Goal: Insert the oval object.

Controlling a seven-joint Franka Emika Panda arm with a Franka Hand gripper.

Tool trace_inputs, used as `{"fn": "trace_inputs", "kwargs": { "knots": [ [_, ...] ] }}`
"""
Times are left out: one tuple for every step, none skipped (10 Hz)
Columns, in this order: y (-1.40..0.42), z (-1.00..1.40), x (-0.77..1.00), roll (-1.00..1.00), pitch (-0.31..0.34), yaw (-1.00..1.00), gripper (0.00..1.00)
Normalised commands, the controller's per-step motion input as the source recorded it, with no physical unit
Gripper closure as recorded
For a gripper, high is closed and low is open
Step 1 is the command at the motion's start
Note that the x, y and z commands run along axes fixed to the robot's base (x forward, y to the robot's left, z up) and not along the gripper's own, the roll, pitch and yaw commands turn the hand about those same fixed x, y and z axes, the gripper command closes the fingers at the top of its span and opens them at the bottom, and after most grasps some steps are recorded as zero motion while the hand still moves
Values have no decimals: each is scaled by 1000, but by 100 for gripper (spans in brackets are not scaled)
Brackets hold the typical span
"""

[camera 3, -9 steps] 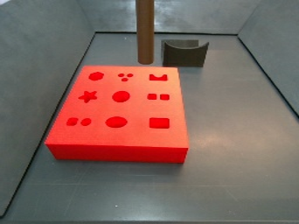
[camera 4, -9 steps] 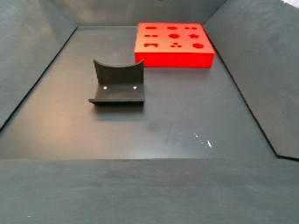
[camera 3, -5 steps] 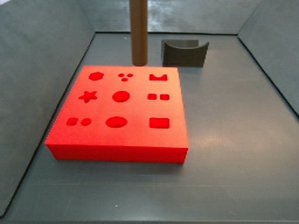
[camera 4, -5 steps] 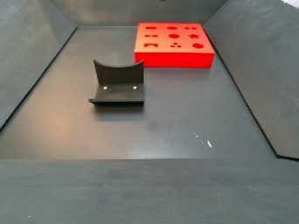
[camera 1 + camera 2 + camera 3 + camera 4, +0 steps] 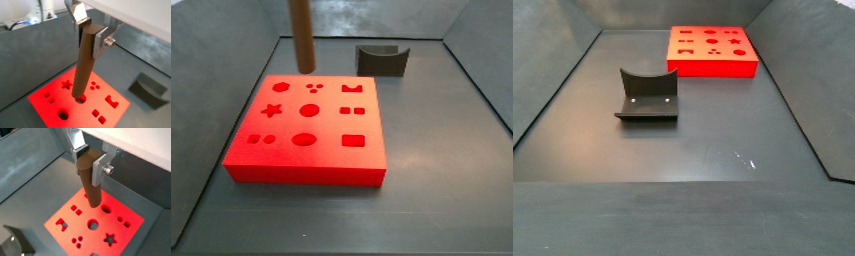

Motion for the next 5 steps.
{"fn": "trace_inputs", "kwargs": {
  "knots": [
    [-23,0,-103,0,-56,43,100],
    [-54,0,-123,17,-73,151,100],
    [-206,0,-29,164,-4,29,100],
    [-357,-63,0,210,4,-103,100],
    [-357,-43,-220,267,0,-137,100]
  ]
}}
